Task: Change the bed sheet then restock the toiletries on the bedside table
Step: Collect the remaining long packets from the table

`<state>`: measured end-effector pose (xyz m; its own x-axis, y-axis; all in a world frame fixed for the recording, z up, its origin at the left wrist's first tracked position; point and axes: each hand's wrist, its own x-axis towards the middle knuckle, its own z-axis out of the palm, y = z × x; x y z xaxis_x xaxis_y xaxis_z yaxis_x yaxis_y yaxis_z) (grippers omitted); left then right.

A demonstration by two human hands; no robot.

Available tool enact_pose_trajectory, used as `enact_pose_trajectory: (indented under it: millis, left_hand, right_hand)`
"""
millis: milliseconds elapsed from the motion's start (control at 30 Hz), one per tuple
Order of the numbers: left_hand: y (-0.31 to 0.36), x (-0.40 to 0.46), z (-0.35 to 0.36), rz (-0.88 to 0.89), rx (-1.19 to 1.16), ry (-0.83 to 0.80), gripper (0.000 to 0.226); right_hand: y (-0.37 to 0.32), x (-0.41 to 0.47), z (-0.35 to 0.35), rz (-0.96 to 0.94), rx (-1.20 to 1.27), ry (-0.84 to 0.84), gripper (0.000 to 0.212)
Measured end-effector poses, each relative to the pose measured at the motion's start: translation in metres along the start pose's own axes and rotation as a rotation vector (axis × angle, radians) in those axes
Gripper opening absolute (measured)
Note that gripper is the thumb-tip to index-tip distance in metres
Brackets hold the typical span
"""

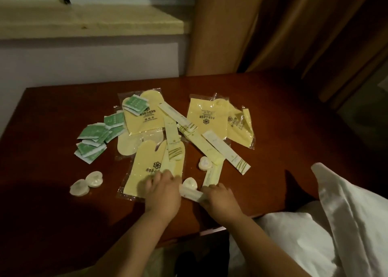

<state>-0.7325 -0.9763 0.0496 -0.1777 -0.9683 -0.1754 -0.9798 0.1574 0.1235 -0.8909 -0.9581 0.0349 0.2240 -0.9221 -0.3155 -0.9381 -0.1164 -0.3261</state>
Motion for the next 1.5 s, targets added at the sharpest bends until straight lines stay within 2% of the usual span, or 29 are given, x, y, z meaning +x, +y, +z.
enact_pose_trajectory:
  millis: [33, 100, 167, 267, 333, 400, 433, 533, 567, 667, 767, 867, 967, 1100, 1133, 1233, 1300, 1367, 1433, 1500]
  left_hand:
    - [-0.001, 0.004, -0.003, -0.078, -0.095, 0.083, 0.053]
    - [-0.001, 0.011, -0.014, -0.286, -0.429, 0.193, 0.077]
    - [0.004, 0.02, -0.021, -0.451, -0.952, 0.17, 0.083]
    - [0.021, 0.022, -0.024, -0.548, -1.683, -0.149, 0.045]
    - [0.027, 0.022, -0.02, -0.594, -1.881, -0.23, 0.026]
    - [0.026, 0.027, -0.019, -0.607, -1.951, -0.221, 0.023]
    - [0.024, 0.03, -0.019, -0.605, -1.964, -0.217, 0.025]
    - [0.016, 0.036, -0.021, -0.578, -1.978, -0.208, 0.029]
    - [0.015, 0.037, -0.02, -0.574, -1.974, -0.211, 0.028]
    - [0.014, 0.035, -0.02, -0.544, -1.954, -0.252, 0.026]
    - [0.014, 0.038, -0.018, -0.525, -1.898, -0.304, 0.024]
    - [0.014, 0.043, -0.019, -0.52, -1.855, -0.31, 0.021]
    - [0.015, 0.05, -0.02, -0.539, -1.845, -0.291, 0.028]
    - [0.038, 0.056, -0.017, -0.659, -1.927, -0.374, 0.029]
    - [0.05, 0.058, -0.014, -0.686, -1.887, -0.401, 0.024]
    - [0.081, 0.063, 0.002, -0.733, -1.658, -0.412, 0.037]
    - [0.08, 0.068, 0.002, -0.776, -1.634, -0.347, 0.029]
    - [0.066, 0.075, -0.001, -0.781, -1.718, -0.236, 0.024]
    - [0.048, 0.079, -0.008, -0.716, -1.931, -0.125, 0.032]
    - [0.039, 0.084, -0.014, -0.701, -2.068, -0.057, 0.037]
  right_hand:
    - [0.0, 0.0, -0.003, 0.01, 0.127, 0.008, 0.021]
    - [-0.002, 0.002, -0.01, 0.084, 0.421, 0.052, 0.015]
    - [-0.01, 0.007, -0.019, 0.164, 0.713, 0.074, 0.021]
    - [-0.026, 0.021, -0.028, 0.114, 0.949, 0.003, 0.023]
    - [-0.032, 0.028, -0.031, 0.065, 0.99, -0.063, 0.019]
    - [-0.029, 0.033, -0.037, 0.094, 1.05, -0.075, 0.015]
    - [-0.024, 0.036, -0.04, 0.137, 1.033, -0.011, 0.018]
    - [0.01, 0.05, -0.043, 0.401, 0.643, 0.388, 0.022]
    - [0.022, 0.054, -0.044, 0.476, 0.496, 0.452, 0.028]
    - [0.046, 0.064, -0.047, 0.578, 0.225, 0.375, 0.046]
    - [0.06, 0.075, -0.048, 0.632, 0.206, 0.297, 0.054]
    - [0.067, 0.075, -0.047, 0.691, 0.173, 0.245, 0.048]
    - [0.071, 0.071, -0.045, 0.658, 0.127, 0.215, 0.035]
    - [0.061, 0.068, -0.033, 0.668, 0.443, 0.241, 0.022]
    - [0.052, 0.067, -0.029, 0.678, 0.499, 0.29, 0.018]
    - [0.026, 0.064, -0.025, 0.742, 0.658, 0.426, 0.016]
    - [0.027, 0.065, -0.031, 0.721, 0.692, 0.519, 0.018]
    - [0.033, 0.063, -0.046, 0.675, 0.811, 0.593, 0.019]
    - [0.034, 0.058, -0.061, 0.586, 1.128, 0.519, 0.025]
    - [0.022, 0.056, -0.073, 0.454, 1.357, 0.264, 0.024]
